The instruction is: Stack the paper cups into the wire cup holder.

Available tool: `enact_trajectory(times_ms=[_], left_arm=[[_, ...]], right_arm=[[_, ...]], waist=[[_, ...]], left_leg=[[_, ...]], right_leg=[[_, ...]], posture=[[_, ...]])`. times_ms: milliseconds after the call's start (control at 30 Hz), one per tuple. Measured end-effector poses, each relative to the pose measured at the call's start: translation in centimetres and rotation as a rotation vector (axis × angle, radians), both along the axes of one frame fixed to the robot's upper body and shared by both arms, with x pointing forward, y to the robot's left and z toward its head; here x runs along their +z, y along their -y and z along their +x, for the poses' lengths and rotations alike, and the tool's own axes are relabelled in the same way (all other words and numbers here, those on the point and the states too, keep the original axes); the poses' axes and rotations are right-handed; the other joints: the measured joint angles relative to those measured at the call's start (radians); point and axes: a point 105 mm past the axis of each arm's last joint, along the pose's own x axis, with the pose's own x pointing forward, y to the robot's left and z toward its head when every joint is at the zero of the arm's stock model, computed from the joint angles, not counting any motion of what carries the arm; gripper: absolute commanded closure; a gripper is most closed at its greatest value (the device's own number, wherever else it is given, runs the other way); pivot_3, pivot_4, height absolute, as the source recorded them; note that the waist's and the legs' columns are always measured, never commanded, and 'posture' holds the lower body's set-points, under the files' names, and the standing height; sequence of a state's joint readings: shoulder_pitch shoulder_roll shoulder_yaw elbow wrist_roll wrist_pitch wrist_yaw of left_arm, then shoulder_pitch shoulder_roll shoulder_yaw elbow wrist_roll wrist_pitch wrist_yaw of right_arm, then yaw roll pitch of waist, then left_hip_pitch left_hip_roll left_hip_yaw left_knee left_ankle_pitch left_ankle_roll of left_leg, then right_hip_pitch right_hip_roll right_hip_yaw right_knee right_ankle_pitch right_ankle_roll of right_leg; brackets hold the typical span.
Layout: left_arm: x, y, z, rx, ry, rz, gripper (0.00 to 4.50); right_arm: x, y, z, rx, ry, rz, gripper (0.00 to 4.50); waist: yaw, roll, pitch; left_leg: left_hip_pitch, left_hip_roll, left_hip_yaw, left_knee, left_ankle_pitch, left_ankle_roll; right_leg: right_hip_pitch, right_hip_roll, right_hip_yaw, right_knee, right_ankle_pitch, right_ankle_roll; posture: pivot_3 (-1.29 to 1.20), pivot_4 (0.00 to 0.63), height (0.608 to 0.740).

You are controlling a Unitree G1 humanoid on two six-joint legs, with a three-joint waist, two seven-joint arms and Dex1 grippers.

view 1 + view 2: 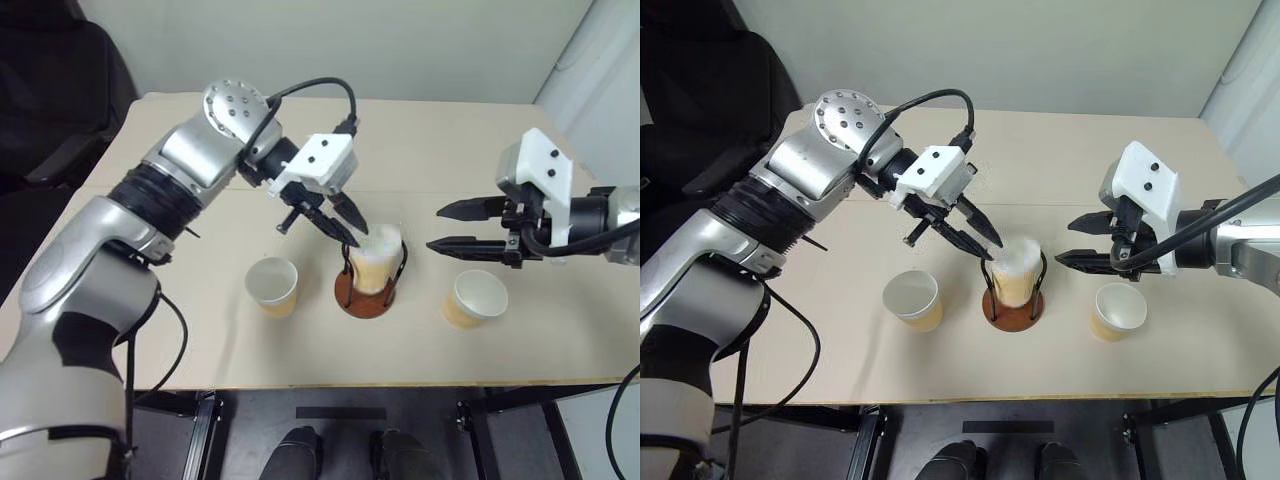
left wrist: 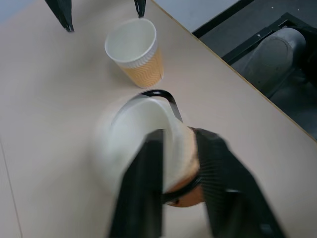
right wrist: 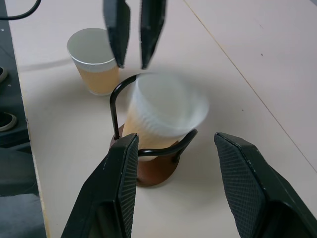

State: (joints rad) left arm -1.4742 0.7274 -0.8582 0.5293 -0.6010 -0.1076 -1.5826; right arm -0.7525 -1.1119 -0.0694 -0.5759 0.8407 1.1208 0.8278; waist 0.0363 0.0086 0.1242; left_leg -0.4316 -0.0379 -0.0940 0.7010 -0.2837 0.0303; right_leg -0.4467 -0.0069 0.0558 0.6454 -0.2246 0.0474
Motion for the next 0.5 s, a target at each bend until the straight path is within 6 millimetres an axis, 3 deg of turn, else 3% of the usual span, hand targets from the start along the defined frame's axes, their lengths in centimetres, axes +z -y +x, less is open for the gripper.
enact_trajectory(times_ms=[233,367,500], left_arm=[[1.3,0.6,0.1,-0.003,0.017,-0.074,0.03],[4.1,1.5,1.1,0.046,0.009,-0.282,0.03],[7.2,0.9,3.0,0.192,0.033,-0.529,0.03]], right_arm=[[0.0,0.0,0.0,-0.005,0.004,-0.001,2.07],[0.2,0.0,0.4,-0.022,0.031,0.009,2.07],[0.7,0.0,1.7,-0.070,0.068,0.075,2.07]], waist=[[0.004,0.000,0.000],[0.005,0.000,0.000],[-0.001,0.000,0.000]], left_leg=[[0.000,0.000,0.000,0.001,0.000,0.000],[-0.001,-0.001,0.000,0.002,0.000,0.001],[-0.001,0.000,0.001,0.002,0.000,0.001]], right_leg=[[0.000,-0.001,0.000,0.000,0.000,0.001],[0.000,-0.001,0.000,0.000,0.000,0.002],[0.000,-0.001,0.001,0.001,0.000,0.002]], posture=[[0.00,0.150,0.740],[0.00,0.150,0.740],[0.00,0.150,0.740]])
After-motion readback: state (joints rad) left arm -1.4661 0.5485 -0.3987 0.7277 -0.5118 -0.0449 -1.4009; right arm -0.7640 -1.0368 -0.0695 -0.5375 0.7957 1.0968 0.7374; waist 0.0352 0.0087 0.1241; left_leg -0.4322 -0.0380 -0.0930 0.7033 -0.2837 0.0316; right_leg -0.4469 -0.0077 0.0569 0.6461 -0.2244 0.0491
